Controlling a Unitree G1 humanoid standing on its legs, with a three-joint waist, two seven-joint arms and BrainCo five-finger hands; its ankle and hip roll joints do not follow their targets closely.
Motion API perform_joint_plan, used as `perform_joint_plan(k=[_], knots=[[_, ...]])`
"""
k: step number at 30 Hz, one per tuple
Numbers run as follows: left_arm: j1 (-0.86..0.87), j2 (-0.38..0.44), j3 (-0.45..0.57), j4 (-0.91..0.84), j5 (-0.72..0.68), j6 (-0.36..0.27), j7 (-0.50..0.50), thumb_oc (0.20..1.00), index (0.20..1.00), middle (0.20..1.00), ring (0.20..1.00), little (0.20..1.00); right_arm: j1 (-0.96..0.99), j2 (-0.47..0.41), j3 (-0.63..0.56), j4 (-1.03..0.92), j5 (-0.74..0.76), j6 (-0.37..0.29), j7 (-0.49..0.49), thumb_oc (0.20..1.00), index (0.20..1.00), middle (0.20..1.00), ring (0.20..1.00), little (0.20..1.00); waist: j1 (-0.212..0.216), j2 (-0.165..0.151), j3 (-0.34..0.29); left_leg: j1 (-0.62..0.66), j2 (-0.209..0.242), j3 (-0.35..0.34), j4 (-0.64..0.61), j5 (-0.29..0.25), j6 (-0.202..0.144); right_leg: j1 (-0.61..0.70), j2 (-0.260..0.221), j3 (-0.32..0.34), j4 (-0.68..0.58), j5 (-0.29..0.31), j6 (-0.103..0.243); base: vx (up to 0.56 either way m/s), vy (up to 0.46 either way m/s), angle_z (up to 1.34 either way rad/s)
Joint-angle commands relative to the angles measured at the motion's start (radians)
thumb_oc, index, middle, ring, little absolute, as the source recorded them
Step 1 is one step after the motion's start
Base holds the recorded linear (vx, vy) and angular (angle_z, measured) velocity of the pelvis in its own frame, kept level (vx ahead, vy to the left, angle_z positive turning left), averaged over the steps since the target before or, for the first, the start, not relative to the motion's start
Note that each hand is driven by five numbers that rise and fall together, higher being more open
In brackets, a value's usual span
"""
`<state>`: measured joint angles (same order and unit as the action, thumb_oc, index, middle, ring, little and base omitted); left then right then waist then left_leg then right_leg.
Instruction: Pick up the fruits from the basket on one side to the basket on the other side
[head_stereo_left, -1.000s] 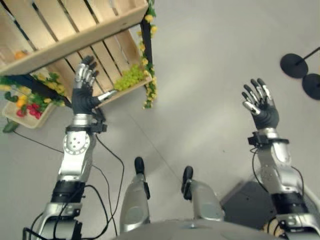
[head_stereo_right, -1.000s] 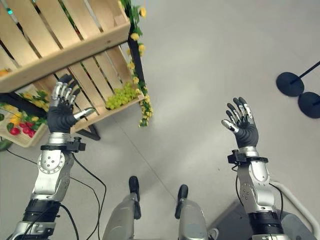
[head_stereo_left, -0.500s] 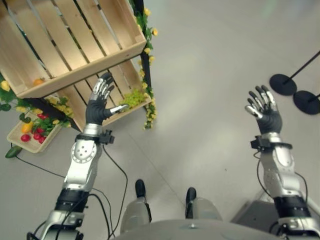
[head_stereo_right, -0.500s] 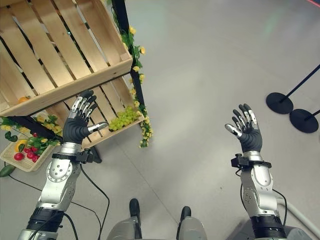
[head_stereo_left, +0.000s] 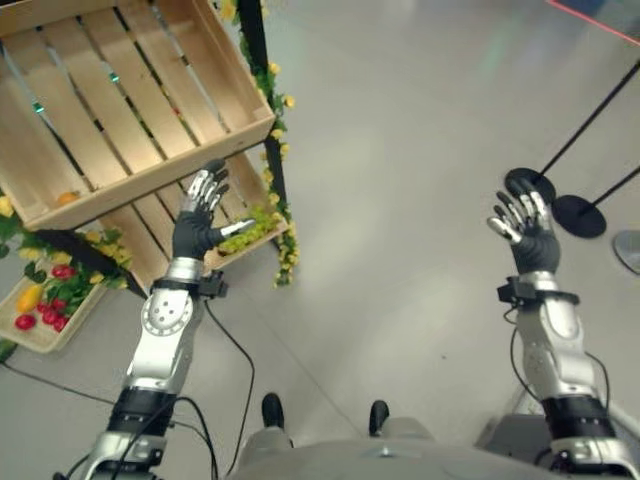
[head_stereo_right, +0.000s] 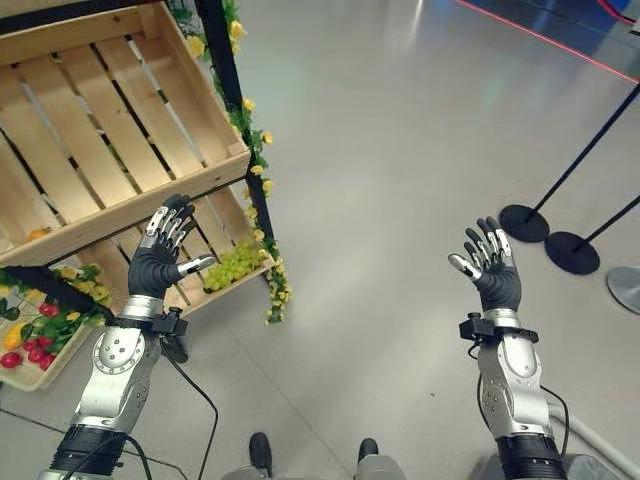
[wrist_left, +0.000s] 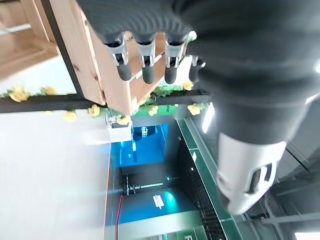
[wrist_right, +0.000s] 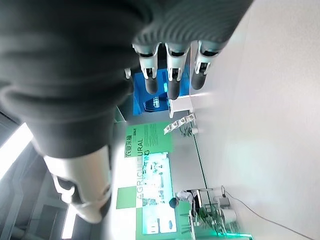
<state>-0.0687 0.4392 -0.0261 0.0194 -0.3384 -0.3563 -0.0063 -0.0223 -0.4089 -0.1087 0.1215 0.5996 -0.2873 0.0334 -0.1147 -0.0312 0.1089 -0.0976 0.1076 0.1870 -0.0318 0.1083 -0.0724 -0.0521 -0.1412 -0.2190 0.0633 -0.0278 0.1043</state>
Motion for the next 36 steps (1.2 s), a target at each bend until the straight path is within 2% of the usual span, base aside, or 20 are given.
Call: perform_joint_plan(k=[1, 12, 19, 25, 26, 28, 30, 32, 33, 34, 35, 36], knots=[[-0.05, 0.01, 0.016, -0.012, -0.018, -0.034, 0.008, 1.0, 1.0, 1.0, 1.0, 1.0, -0.028, -0.014, -0.064, -0.044, -0.019, -0.058, -0.012, 1.0, 1.0, 1.0, 1.0, 1.0, 0.001, -0.02, -0.012, 0.025, 0.021, -0.006, 0.114, -0.143, -0.009, -0.042, -0.032, -0.006, 0.018, 0.01, 0.034, 0.01, 0.003, -0.04], [-0.051, 0.004, 0.014, -0.005, -0.022, -0.03, 0.008, 1.0, 1.0, 1.0, 1.0, 1.0, -0.014, -0.005, -0.082, -0.043, -0.025, -0.061, -0.02, 1.0, 1.0, 1.0, 1.0, 1.0, -0.006, -0.026, -0.024, 0.031, 0.02, 0.0, 0.129, -0.159, -0.005, -0.036, -0.036, 0.0, 0.018, 0.011, 0.038, 0.01, 0.002, -0.02], [-0.052, 0.013, 0.018, -0.018, -0.039, -0.031, 0.0, 1.0, 1.0, 1.0, 1.0, 1.0, -0.002, -0.018, -0.098, -0.047, -0.014, -0.063, -0.023, 1.0, 1.0, 1.0, 1.0, 1.0, -0.011, -0.04, -0.003, -0.001, 0.027, -0.003, 0.272, -0.223, -0.007, -0.012, -0.043, 0.026, 0.019, 0.006, 0.037, 0.02, 0.024, -0.02], [-0.08, 0.025, 0.006, -0.017, -0.046, -0.034, 0.016, 1.0, 1.0, 1.0, 1.0, 1.0, 0.014, -0.023, -0.114, -0.064, -0.026, -0.057, -0.034, 1.0, 1.0, 1.0, 1.0, 1.0, -0.036, -0.043, 0.016, 0.007, 0.012, 0.03, 0.31, -0.274, 0.024, -0.035, -0.063, 0.077, 0.074, 0.015, 0.061, -0.02, 0.151, -0.22], [-0.096, 0.036, -0.003, -0.015, -0.029, -0.037, 0.026, 1.0, 1.0, 1.0, 1.0, 1.0, 0.028, -0.013, -0.121, -0.075, -0.042, -0.052, -0.038, 1.0, 1.0, 1.0, 1.0, 1.0, -0.065, -0.052, 0.029, 0.017, -0.007, 0.063, 0.305, -0.295, 0.049, -0.071, -0.081, 0.125, 0.105, 0.052, 0.092, -0.09, 0.258, -0.49], [-0.11, 0.044, -0.006, -0.012, -0.004, -0.042, 0.037, 1.0, 1.0, 1.0, 1.0, 1.0, 0.045, -0.002, -0.129, -0.092, -0.056, -0.051, -0.042, 1.0, 1.0, 1.0, 1.0, 1.0, -0.085, -0.062, 0.045, 0.023, -0.024, 0.088, 0.307, -0.311, 0.06, -0.093, -0.097, 0.162, 0.107, 0.097, 0.115, -0.13, 0.262, -0.49], [-0.121, 0.051, 0.0, -0.013, 0.015, -0.047, 0.047, 1.0, 1.0, 1.0, 1.0, 1.0, 0.051, 0.004, -0.139, -0.104, -0.075, -0.051, -0.046, 1.0, 1.0, 1.0, 1.0, 1.0, -0.107, -0.068, 0.052, 0.02, -0.037, 0.13, 0.297, -0.316, 0.066, -0.118, -0.114, 0.193, 0.077, 0.152, 0.134, -0.14, 0.163, -0.52], [-0.122, 0.055, 0.007, -0.012, 0.019, -0.051, 0.055, 1.0, 1.0, 1.0, 1.0, 1.0, 0.047, 0.008, -0.137, -0.107, -0.077, -0.052, -0.048, 1.0, 1.0, 1.0, 1.0, 1.0, -0.11, -0.071, 0.057, 0.018, -0.034, 0.158, 0.286, -0.306, 0.065, -0.143, -0.12, 0.192, 0.065, 0.178, 0.134, -0.13, 0.102, -0.67], [-0.117, 0.061, 0.017, -0.014, 0.023, -0.053, 0.064, 1.0, 1.0, 1.0, 1.0, 1.0, 0.044, 0.015, -0.135, -0.114, -0.075, -0.056, -0.048, 1.0, 1.0, 1.0, 1.0, 1.0, -0.1, -0.065, 0.063, 0.025, -0.019, 0.192, 0.286, -0.31, 0.062, -0.162, -0.125, 0.136, 0.067, 0.162, 0.124, -0.16, 0.305, -1.07], [-0.104, 0.079, 0.043, -0.03, 0.03, -0.049, 0.073, 1.0, 1.0, 1.0, 1.0, 1.0, 0.05, 0.017, -0.124, -0.123, -0.079, -0.056, -0.047, 1.0, 1.0, 1.0, 1.0, 1.0, -0.057, -0.044, 0.067, 0.04, -0.004, 0.232, 0.267, -0.318, 0.056, -0.178, -0.158, -0.092, 0.139, 0.101, 0.107, -0.18, 0.241, -1.39], [-0.102, 0.078, 0.044, -0.032, 0.03, -0.049, 0.073, 1.0, 1.0, 1.0, 1.0, 1.0, 0.051, 0.015, -0.124, -0.124, -0.079, -0.056, -0.047, 1.0, 1.0, 1.0, 1.0, 1.0, -0.064, -0.05, 0.071, 0.033, -0.006, 0.247, 0.267, -0.298, 0.06, -0.183, -0.167, -0.111, 0.142, 0.11, 0.093, -0.13, 0.354, -2.2], [-0.093, 0.082, 0.07, -0.043, 0.03, -0.045, 0.078, 1.0, 1.0, 1.0, 1.0, 1.0, 0.043, 0.011, -0.109, -0.12, -0.084, -0.05, -0.041, 1.0, 1.0, 1.0, 1.0, 1.0, -0.039, -0.042, 0.066, 0.054, -0.011, 0.275, 0.249, -0.307, 0.066, -0.171, -0.169, -0.258, 0.248, 0.056, 0.09, -0.07, 0.148, -1.69]])
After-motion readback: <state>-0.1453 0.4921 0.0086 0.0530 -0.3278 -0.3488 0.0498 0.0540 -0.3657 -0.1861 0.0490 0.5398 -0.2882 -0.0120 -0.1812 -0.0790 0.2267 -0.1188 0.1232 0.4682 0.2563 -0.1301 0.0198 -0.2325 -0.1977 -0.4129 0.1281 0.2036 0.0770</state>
